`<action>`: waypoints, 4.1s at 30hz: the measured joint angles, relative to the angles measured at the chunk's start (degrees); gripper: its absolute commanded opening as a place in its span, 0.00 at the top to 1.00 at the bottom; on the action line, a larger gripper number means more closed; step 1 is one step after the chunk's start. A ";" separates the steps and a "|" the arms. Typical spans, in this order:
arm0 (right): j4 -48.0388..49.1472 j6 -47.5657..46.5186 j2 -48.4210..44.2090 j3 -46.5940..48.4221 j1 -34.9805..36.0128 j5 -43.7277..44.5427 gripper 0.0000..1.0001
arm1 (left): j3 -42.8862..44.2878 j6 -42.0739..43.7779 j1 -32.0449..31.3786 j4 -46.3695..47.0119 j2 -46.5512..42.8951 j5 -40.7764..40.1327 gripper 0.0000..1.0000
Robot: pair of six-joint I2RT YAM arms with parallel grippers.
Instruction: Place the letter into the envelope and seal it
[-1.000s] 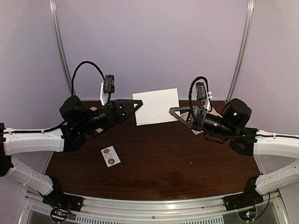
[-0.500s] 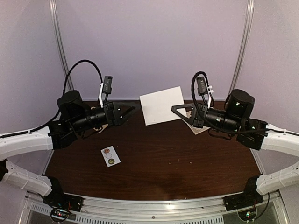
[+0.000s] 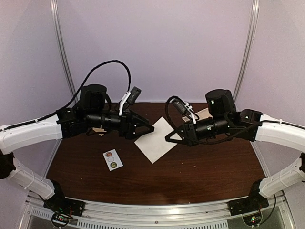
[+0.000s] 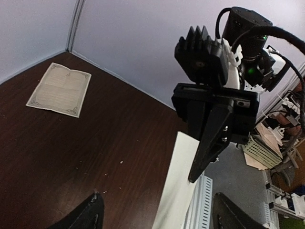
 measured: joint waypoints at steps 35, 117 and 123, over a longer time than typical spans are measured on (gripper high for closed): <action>35.58 18.10 -1.79 -13.46 2.03 13.40 0.15 | -15.96 -16.00 -0.61 32.72 -6.27 -8.33 1.00; 23.89 20.15 -3.98 -13.14 -5.35 28.09 1.00 | 24.90 37.53 21.84 -11.23 50.53 -66.10 0.38; 23.91 20.33 -3.37 -13.16 -5.81 27.15 1.00 | 25.22 38.01 22.29 -10.47 52.41 -66.84 0.43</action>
